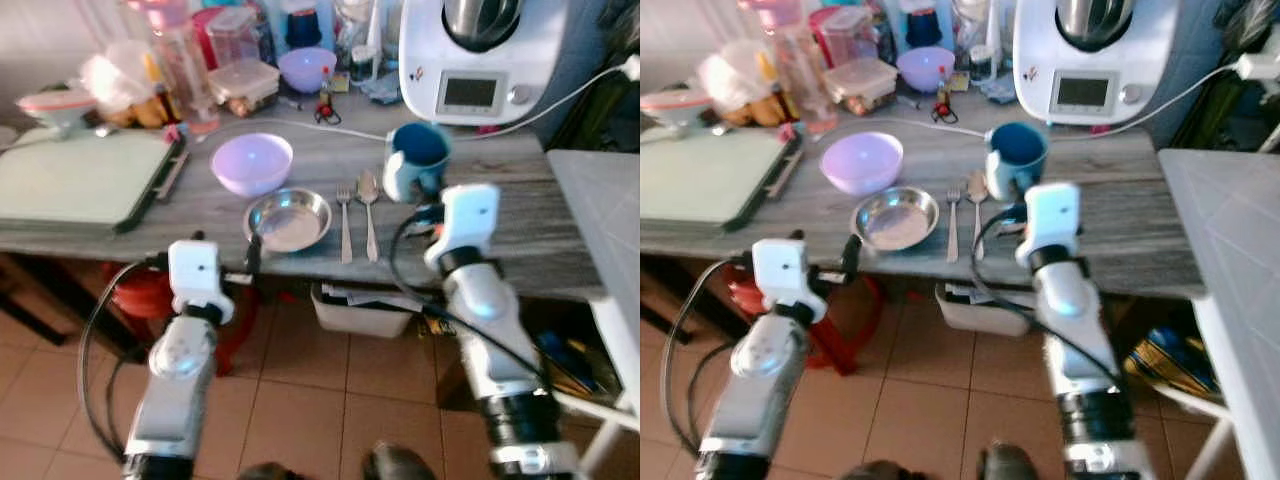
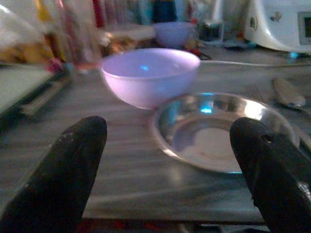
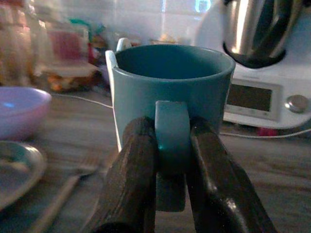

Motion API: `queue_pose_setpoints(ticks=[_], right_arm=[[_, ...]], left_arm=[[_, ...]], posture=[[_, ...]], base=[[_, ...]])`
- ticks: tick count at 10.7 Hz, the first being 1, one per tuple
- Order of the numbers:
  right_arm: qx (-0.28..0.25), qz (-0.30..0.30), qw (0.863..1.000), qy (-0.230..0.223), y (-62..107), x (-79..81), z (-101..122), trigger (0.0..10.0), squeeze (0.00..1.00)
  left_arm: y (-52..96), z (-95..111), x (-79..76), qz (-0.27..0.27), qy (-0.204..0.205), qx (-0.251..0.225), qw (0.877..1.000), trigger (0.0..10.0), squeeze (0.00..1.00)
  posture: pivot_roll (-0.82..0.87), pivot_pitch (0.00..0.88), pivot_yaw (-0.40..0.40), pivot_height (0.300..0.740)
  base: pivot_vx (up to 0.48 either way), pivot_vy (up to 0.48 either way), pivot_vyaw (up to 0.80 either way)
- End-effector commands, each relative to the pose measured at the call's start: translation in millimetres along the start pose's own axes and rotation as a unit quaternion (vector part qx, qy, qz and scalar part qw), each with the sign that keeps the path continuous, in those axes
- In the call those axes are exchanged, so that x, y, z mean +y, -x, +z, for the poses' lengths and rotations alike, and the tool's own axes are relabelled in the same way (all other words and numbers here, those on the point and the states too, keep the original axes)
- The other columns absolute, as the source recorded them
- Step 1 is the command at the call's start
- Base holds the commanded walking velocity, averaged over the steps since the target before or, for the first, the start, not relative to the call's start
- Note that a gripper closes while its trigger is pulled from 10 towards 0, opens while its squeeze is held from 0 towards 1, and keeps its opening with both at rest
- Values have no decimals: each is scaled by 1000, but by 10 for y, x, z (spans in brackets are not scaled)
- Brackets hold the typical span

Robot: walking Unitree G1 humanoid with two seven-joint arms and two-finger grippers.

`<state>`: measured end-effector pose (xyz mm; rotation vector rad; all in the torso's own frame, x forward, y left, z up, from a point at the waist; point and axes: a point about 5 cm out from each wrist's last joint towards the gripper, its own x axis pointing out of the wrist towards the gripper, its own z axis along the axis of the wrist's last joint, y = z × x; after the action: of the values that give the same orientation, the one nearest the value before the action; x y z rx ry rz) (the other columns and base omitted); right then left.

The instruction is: Setting the table

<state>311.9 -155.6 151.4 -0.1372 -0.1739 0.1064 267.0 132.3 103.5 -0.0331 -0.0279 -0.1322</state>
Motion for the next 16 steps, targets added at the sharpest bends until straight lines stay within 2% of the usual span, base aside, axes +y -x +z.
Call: queue_pose_setpoints(ticks=[1,4,5,7,9,13,16], right_arm=[[-26,3,1000,-4,-41,42,98,10000,0],[-33,-6,999,-11,-110,-27,125,10000,0],[-44,-3,999,-19,-203,-122,181,10000,0],[-48,-14,999,-1,-344,-285,237,10000,0],[-44,-9,999,-1,-440,-326,232,10000,0],[-63,17,998,-17,-642,-276,324,10000,0],[-66,65,995,-34,-700,-107,340,10000,0]], left_arm=[[26,34,125,24,-8,-8,1000,10000,0],[60,57,188,36,-16,-10,999,10000,0],[85,73,201,36,-16,-10,999,10000,0],[171,60,221,32,-15,2,999,10000,0],[258,85,234,26,-28,8,999,10000,0],[440,117,286,13,-28,31,999,10000,0],[491,149,301,9,-30,40,999,10000,0]], posture=[[-20,47,58,740],[-6,51,59,740],[2,65,65,740],[22,92,70,740],[48,129,81,740],[97,172,114,740],[116,188,125,740]], base=[[0,315,0],[0,0,0],[0,0,0],[0,0,0],[0,0,0],[0,0,0],[0,0,0]])
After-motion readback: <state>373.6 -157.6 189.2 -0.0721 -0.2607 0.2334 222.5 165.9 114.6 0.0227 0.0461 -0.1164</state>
